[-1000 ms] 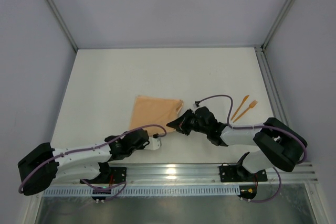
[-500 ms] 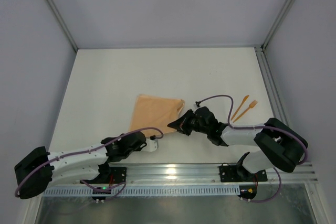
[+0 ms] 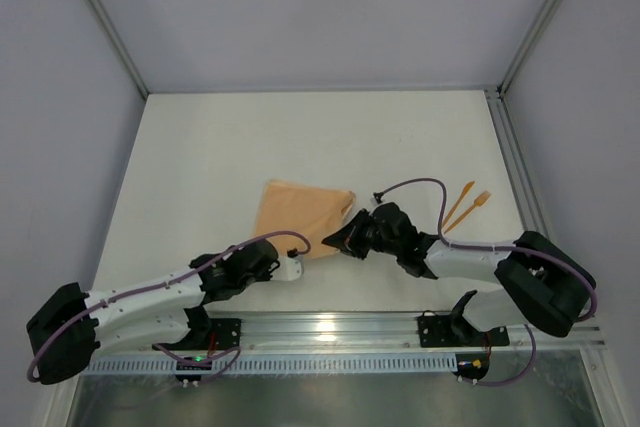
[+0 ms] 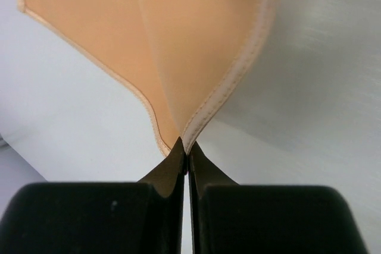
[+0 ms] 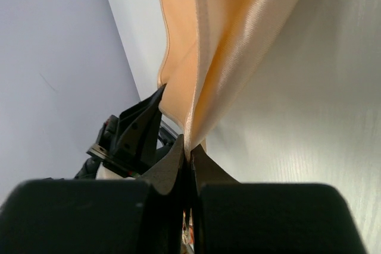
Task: Fold the napkin into a case and place the utensils inside
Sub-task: Pick up the upper triangle-folded napkin from the center of the board, then turn over the upper triangle-folded napkin at the center of the board.
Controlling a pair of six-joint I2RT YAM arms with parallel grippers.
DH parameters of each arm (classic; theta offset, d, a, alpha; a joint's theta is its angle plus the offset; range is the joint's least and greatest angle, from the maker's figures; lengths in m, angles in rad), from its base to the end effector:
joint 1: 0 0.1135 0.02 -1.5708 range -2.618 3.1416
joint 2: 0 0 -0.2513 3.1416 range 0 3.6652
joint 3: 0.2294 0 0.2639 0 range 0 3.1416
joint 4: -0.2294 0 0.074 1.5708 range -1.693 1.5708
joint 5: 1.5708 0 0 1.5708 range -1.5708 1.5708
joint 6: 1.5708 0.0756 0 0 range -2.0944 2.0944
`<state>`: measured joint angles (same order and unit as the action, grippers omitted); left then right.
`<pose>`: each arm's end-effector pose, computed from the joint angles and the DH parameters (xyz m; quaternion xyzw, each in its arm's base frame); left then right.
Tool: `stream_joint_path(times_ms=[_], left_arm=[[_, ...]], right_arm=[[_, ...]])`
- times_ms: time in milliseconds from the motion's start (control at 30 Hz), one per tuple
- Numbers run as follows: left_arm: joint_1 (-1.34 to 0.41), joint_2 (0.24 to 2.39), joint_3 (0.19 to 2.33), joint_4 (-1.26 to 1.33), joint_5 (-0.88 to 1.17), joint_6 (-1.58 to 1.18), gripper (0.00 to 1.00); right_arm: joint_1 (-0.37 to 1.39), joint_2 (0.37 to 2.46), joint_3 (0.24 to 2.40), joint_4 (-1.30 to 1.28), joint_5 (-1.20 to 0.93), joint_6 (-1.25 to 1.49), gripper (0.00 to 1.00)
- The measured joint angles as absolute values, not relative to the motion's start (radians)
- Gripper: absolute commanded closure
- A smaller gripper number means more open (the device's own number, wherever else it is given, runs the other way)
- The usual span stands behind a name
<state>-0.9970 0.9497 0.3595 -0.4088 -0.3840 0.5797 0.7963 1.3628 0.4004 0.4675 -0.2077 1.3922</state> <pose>0.1316 -0.1515 0.1035 0.6300 0.7021 0.1218 0.3088 0.1948 0.2214 0.1125 0.2000 0.8321 0.4937 0.1547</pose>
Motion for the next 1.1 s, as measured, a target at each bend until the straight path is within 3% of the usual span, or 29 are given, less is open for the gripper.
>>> stream_joint_path(times_ms=[533,1100], left_arm=[[-0.969,0.905,0.499,-0.546,-0.329,0.620,1.00],[-0.960,0.818,0.818,-0.851,-0.274,0.635,1.00]], right_arm=[[0.794,1.269,0.495,0.248,-0.197,1.256,0.97],[0.751,1.157,0.855,-0.194,-0.180,0.950,0.97]])
